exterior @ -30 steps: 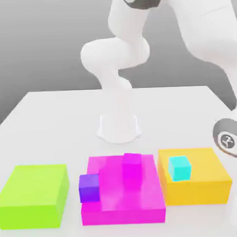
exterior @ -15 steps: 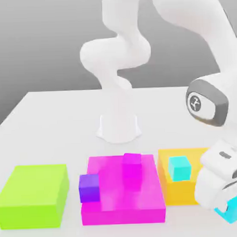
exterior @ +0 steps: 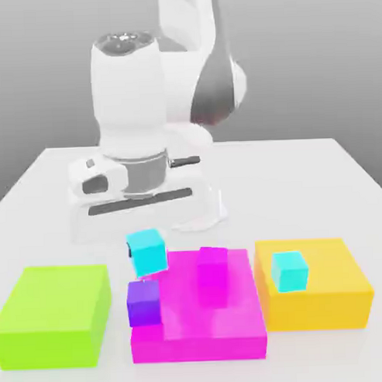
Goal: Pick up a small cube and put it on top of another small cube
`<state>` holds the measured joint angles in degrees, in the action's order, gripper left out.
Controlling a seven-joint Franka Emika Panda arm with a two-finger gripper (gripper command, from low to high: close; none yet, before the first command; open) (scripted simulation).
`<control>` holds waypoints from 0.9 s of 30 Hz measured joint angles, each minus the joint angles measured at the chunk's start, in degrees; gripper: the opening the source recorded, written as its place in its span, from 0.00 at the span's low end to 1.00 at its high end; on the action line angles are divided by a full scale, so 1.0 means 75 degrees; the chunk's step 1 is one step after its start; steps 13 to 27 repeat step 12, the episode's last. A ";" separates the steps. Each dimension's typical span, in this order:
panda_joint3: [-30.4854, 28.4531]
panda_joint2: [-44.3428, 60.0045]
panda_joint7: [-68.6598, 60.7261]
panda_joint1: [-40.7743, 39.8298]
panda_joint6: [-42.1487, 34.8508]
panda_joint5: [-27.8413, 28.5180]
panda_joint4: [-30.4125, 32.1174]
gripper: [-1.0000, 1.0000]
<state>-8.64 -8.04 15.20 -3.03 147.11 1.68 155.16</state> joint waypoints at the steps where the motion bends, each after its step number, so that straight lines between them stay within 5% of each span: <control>1: -0.0011 0.0231 -0.0054 0.0002 0.0275 -0.0056 0.0047 0.00; 2: -0.0025 0.0477 -0.0097 0.0010 0.0561 -0.0104 0.0088 0.00; 3: -0.0032 0.0695 -0.0124 0.0012 0.0811 -0.0138 0.0122 1.00; 27: -0.0027 0.0346 -0.0075 0.0003 0.0427 -0.0068 0.0077 1.00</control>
